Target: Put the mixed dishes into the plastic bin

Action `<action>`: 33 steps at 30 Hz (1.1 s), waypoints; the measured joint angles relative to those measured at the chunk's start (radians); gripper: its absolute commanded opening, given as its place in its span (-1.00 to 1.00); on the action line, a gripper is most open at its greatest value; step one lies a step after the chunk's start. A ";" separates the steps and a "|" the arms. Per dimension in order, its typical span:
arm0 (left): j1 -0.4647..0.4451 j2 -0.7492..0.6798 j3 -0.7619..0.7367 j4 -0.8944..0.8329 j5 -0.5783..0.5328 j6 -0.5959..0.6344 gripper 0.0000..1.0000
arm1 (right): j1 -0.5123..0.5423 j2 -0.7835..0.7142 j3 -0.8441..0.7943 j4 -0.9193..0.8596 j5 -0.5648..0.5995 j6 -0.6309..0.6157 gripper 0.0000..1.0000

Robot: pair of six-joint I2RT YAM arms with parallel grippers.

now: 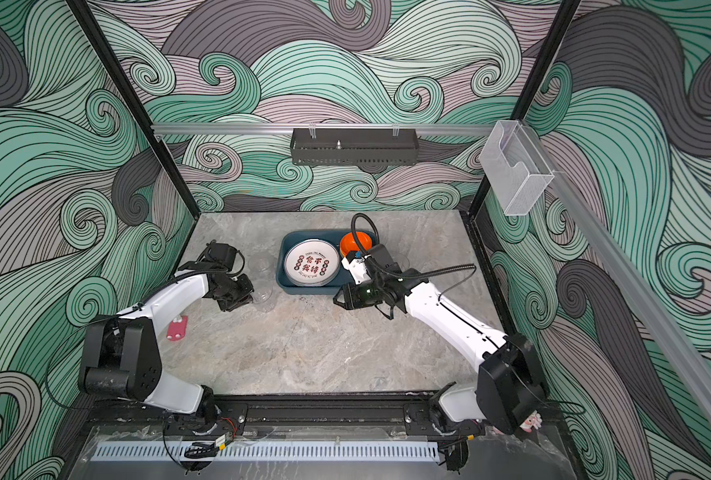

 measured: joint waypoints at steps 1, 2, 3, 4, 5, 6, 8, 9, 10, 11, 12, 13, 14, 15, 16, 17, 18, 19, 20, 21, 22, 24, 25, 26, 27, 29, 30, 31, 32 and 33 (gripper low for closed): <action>0.001 0.000 -0.003 -0.001 0.001 0.002 -0.82 | 0.000 0.000 0.000 0.000 0.000 0.000 -0.10; 0.001 0.000 -0.007 -0.001 0.001 0.005 -0.84 | 0.000 0.000 0.000 0.000 0.001 0.000 -0.10; 0.002 -0.001 -0.012 -0.001 0.002 0.006 -0.87 | 0.000 0.000 0.000 0.000 0.001 0.000 -0.10; 0.002 -0.003 -0.017 -0.002 0.005 0.007 -0.89 | 0.000 0.000 0.000 0.000 0.002 0.000 -0.10; 0.002 -0.007 -0.019 -0.002 0.008 0.008 -0.90 | 0.000 0.000 0.000 0.000 0.003 0.000 -0.10; 0.002 -0.012 -0.022 -0.002 0.009 0.010 -0.91 | 0.000 0.001 0.000 0.000 0.004 0.000 -0.10; 0.002 -0.024 -0.028 -0.006 0.013 0.012 -0.92 | 0.000 0.003 0.000 -0.001 0.005 0.000 -0.10; 0.003 -0.032 -0.030 -0.012 0.014 0.014 -0.95 | 0.000 0.003 0.000 -0.002 0.005 0.000 -0.10; 0.003 -0.043 -0.031 -0.016 0.016 0.016 -0.97 | 0.000 0.003 0.000 -0.003 0.006 0.000 -0.10; 0.004 -0.052 -0.032 -0.018 0.017 0.018 -0.99 | 0.000 0.003 0.001 -0.005 0.007 0.000 -0.10; 0.005 -0.068 -0.034 -0.022 0.018 0.020 -1.00 | 0.000 0.003 0.003 -0.009 0.009 0.000 -0.10; 0.006 -0.084 -0.034 -0.027 0.021 0.024 -1.00 | 0.000 0.003 0.006 -0.014 0.013 0.000 -0.10; 0.006 -0.100 -0.034 -0.031 0.024 0.027 -1.00 | 0.000 0.005 0.012 -0.021 0.017 0.000 -0.10; 0.006 -0.117 -0.034 -0.034 0.030 0.031 -1.00 | 0.001 0.008 0.021 -0.030 0.021 0.000 -0.10; 0.006 -0.134 -0.034 -0.038 0.037 0.035 -1.00 | 0.001 0.011 0.035 -0.039 0.024 0.000 -0.10; 0.006 -0.143 -0.033 -0.043 0.042 0.037 -1.00 | 0.001 0.014 0.046 -0.045 0.027 0.000 -0.09; 0.006 -0.156 -0.033 -0.049 0.050 0.042 -1.00 | 0.001 0.016 0.059 -0.053 0.033 0.000 -0.09; 0.006 -0.167 -0.033 -0.055 0.061 0.047 -1.00 | 0.003 0.018 0.073 -0.063 0.041 0.000 -0.08; 0.006 -0.174 -0.033 -0.058 0.070 0.052 -1.00 | 0.005 0.019 0.087 -0.073 0.047 0.000 -0.08; 0.006 -0.183 -0.033 -0.061 0.084 0.058 -1.00 | 0.006 0.021 0.102 -0.083 0.050 0.000 -0.07; 0.006 -0.194 -0.033 -0.064 0.097 0.062 -1.00 | 0.009 0.023 0.118 -0.094 0.057 0.000 -0.06; 0.006 -0.212 -0.033 -0.068 0.120 0.067 -1.00 | 0.013 0.027 0.149 -0.113 0.069 0.000 -0.03; 0.006 -0.222 -0.033 -0.071 0.133 0.070 -1.00 | 0.016 0.032 0.166 -0.126 0.076 0.000 -0.03; 0.006 -0.229 -0.033 -0.072 0.143 0.071 -1.00 | 0.018 0.037 0.184 -0.141 0.082 0.000 -0.03; 0.006 -0.237 -0.032 -0.074 0.155 0.072 -1.00 | 0.019 0.046 0.207 -0.158 0.090 0.000 -0.03; 0.005 -0.248 -0.029 -0.080 0.175 0.074 -1.00 | 0.023 0.063 0.246 -0.182 0.104 0.000 -0.03; 0.001 -0.252 -0.026 -0.082 0.184 0.074 -1.00 | 0.026 0.074 0.269 -0.198 0.112 0.000 -0.03; -0.003 -0.256 -0.022 -0.086 0.193 0.074 -1.00 | 0.029 0.084 0.288 -0.214 0.119 0.000 -0.02; -0.007 -0.257 -0.016 -0.091 0.196 0.074 -1.00 | 0.031 0.093 0.305 -0.226 0.124 0.000 -0.02; -0.013 -0.258 -0.009 -0.095 0.201 0.074 -1.00 | 0.035 0.103 0.324 -0.240 0.130 0.001 -0.03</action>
